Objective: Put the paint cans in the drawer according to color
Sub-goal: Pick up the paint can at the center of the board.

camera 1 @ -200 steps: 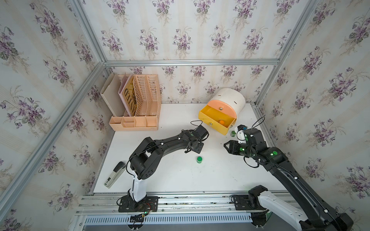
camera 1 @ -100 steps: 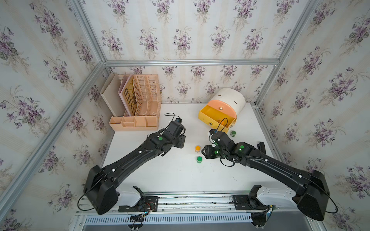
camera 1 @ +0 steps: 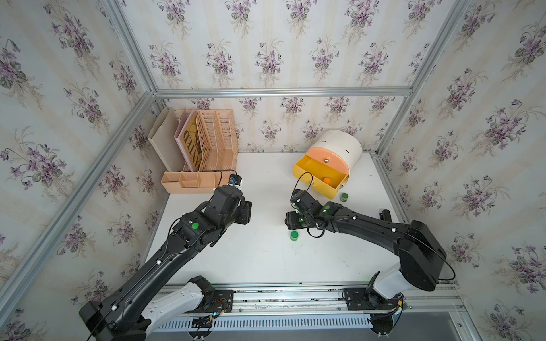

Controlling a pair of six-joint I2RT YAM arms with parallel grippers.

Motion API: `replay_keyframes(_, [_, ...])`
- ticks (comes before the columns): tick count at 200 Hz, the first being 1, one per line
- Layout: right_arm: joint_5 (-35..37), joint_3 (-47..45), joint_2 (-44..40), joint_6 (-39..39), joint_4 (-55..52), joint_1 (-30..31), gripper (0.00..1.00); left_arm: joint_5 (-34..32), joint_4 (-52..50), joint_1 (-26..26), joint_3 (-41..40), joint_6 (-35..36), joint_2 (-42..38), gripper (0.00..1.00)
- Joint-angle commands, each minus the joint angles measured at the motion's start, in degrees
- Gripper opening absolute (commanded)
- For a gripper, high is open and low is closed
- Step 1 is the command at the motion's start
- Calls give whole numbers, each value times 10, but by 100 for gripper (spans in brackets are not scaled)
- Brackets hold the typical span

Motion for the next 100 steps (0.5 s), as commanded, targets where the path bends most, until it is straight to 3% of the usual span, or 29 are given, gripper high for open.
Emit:
replay_keyframes(1, [29, 17, 26, 1, -12, 1, 61, -12, -12, 1, 10, 4, -18, 65])
replay_keyframes(54, [60, 69, 102, 3, -39, -2, 57, -6, -27, 1, 26, -1, -34, 65])
replay_keyframes(100, [71, 82, 119, 3, -46, -5, 56, -2, -22, 1, 27, 0, -60, 66])
